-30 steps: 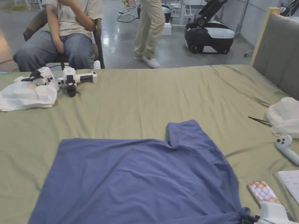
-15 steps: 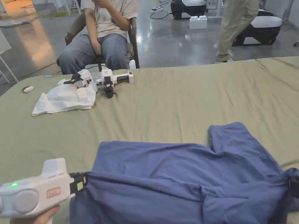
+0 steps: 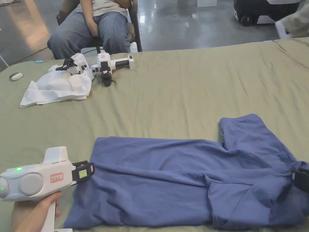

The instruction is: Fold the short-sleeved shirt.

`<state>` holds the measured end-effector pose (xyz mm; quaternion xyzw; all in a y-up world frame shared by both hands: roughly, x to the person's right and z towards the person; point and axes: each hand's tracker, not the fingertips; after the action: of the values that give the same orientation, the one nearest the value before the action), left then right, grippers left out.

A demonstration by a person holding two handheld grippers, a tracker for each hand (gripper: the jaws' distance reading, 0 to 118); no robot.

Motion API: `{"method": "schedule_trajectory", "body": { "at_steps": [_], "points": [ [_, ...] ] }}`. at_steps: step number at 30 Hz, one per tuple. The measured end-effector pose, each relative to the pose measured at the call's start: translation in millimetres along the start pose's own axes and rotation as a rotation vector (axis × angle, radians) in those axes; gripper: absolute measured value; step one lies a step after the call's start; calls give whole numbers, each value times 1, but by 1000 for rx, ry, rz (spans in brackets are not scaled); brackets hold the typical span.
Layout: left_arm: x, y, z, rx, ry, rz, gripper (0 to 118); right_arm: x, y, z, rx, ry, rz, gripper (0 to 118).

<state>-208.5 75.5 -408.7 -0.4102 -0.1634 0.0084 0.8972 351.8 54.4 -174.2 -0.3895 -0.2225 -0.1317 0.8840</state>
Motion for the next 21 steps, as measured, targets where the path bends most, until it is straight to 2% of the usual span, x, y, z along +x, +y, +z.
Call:
{"method": "schedule_trajectory", "body": {
  "at_steps": [2,7,10,13,15,16,18,20,21],
  "points": [
    [2,-4,26,75,16,19,81,4,-8,14,51,-11,35,69],
    [30,-30,142,332,-42,-53,80,5,-26,100,248,127,40,69],
    [40,-55,204,488,-45,-119,80,-3,-42,163,382,177,49,69],
    [61,-78,258,603,-2,-164,80,-15,-56,222,453,230,42,69],
    [74,-88,287,632,65,-126,79,-18,-67,248,512,245,16,67],
    [80,-94,297,663,68,-114,77,-22,-73,263,542,267,8,62],
    [87,-105,319,715,17,-148,54,-29,-81,281,564,284,2,40],
    [94,-113,335,758,35,-155,31,-35,-87,296,579,283,14,18],
    [96,-115,340,762,38,-151,24,-38,-89,301,588,284,25,11]
  ]
}}
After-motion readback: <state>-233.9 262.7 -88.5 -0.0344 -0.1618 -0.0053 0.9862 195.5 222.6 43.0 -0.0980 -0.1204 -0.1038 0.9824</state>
